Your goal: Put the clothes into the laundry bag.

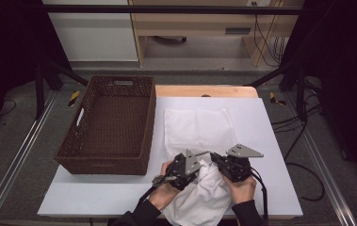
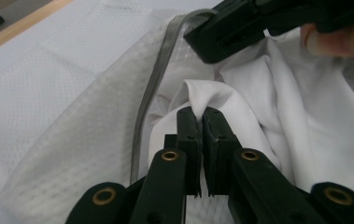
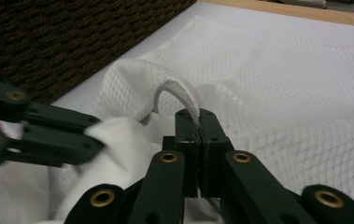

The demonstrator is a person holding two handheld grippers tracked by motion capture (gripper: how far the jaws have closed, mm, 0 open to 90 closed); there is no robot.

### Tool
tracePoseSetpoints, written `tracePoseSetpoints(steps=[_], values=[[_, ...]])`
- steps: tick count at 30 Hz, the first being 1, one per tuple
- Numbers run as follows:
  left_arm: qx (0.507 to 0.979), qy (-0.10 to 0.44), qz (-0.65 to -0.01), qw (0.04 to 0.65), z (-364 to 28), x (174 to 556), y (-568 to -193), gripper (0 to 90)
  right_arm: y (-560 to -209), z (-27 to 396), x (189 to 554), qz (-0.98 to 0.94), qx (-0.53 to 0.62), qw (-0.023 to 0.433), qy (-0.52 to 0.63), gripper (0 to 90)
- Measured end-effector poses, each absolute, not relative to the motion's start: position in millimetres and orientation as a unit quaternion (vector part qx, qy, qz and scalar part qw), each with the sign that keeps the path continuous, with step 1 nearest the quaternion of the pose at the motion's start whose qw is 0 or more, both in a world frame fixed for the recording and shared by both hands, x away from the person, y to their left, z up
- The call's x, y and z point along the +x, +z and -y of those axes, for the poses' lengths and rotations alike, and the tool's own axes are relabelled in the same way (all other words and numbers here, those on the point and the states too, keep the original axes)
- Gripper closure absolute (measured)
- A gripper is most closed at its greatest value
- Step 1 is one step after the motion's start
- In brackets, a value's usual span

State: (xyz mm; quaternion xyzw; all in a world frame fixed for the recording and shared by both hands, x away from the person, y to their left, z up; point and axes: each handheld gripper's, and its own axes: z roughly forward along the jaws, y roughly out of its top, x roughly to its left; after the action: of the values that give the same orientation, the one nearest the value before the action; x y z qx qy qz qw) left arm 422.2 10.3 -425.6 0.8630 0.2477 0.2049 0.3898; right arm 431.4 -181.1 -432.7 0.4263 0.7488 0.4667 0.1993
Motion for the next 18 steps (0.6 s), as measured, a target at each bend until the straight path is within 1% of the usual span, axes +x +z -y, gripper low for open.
tracePoseSetpoints(steps=[3,5,7,10,11,12,13,16,18], values=[[0.870,0.220,-0.246,0.366,6.7,434.7,-438.9,85.0,-431.6,182.3,431.0,-0.746,0.426,0.199,0.471,88.5],[0.875,0.210,-0.257,0.352,13.1,445.7,-452.4,84.9,-430.5,183.4,430.3,-0.744,0.426,0.199,0.475,88.5],[0.874,0.202,-0.255,0.361,16.7,458.1,-471.2,82.3,-428.4,184.1,428.9,-0.741,0.426,0.199,0.479,88.5],[0.865,0.196,-0.268,0.376,15.0,463.2,-474.9,80.8,-425.7,186.1,426.7,-0.742,0.421,0.201,0.481,88.5],[0.867,0.198,-0.268,0.370,13.7,462.7,-472.8,80.4,-425.4,186.5,426.2,-0.742,0.422,0.199,0.482,88.5],[0.866,0.201,-0.271,0.369,12.3,461.5,-471.0,77.3,-425.5,187.2,426.3,-0.741,0.424,0.199,0.482,88.5],[0.863,0.204,-0.275,0.371,11.0,460.4,-469.3,72.3,-426.0,187.8,426.6,-0.742,0.423,0.198,0.481,88.5],[0.857,0.178,-0.285,0.390,-1.6,455.0,-457.2,55.9,-427.2,187.3,426.5,-0.744,0.424,0.198,0.477,88.5],[0.857,0.168,-0.278,0.400,-12.4,447.9,-447.1,47.8,-427.2,187.1,426.6,-0.745,0.424,0.199,0.475,88.5]])
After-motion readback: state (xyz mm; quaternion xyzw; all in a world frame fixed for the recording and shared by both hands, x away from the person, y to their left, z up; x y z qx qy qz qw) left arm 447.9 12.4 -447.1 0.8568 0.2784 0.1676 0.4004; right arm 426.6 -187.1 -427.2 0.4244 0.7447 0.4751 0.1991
